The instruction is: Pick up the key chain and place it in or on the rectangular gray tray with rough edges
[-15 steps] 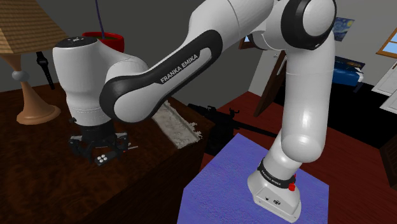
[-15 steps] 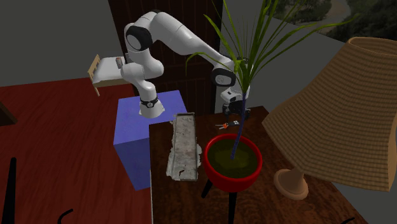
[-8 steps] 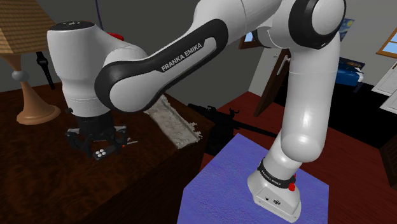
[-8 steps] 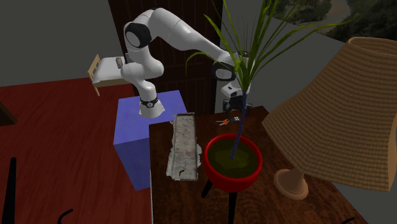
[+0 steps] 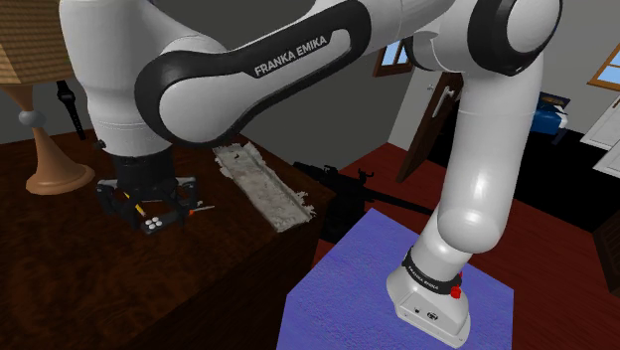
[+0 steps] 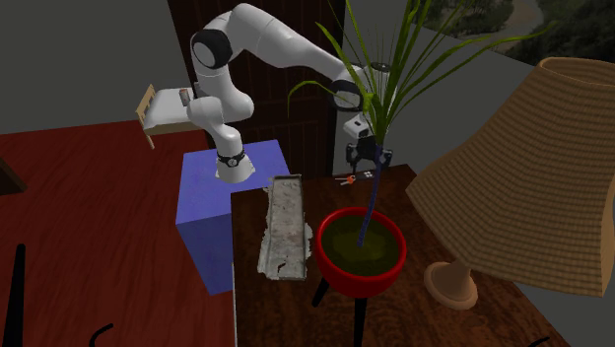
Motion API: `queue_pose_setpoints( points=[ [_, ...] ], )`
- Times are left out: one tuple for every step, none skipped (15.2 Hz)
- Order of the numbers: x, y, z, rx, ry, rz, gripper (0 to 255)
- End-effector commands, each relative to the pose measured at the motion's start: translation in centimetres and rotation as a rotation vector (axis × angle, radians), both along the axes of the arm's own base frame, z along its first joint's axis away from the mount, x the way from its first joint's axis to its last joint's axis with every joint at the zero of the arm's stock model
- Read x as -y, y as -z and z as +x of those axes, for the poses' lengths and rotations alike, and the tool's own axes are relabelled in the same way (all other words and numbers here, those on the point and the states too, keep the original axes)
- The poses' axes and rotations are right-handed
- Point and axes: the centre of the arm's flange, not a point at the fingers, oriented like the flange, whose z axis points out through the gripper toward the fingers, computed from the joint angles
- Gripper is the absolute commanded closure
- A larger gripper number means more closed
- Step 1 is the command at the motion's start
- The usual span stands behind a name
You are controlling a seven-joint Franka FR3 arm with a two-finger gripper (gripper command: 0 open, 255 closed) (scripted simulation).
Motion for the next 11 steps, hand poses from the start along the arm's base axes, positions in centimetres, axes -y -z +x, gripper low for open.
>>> queue_pose_setpoints(
  points=[
    [-0.1,-1.0,0.1,0.0,0.0,0.0,255],
    [-0.1,-1.6,0.1,0.0,0.0,0.0,255],
    [-0.1,-2.1,0.1,0.0,0.0,0.0,255],
    [-0.1,-2.6,0.1,0.0,0.0,0.0,255],
    [-0.1,-3.1,0.1,0.0,0.0,0.0,255],
    [-0.1,-3.7,0.1,0.0,0.0,0.0,255],
    [-0.1,-4.2,0.1,0.0,0.0,0.0,255],
    [-0.1,-4.7,0.1,0.0,0.0,0.0,255],
    [-0.1,-5.3,0.1,0.0,0.0,0.0,255],
    [-0.1,-5.4,0.1,0.0,0.0,0.0,255],
    [1.2,-5.5,0.4,0.0,0.0,0.0,255]
  ],
)
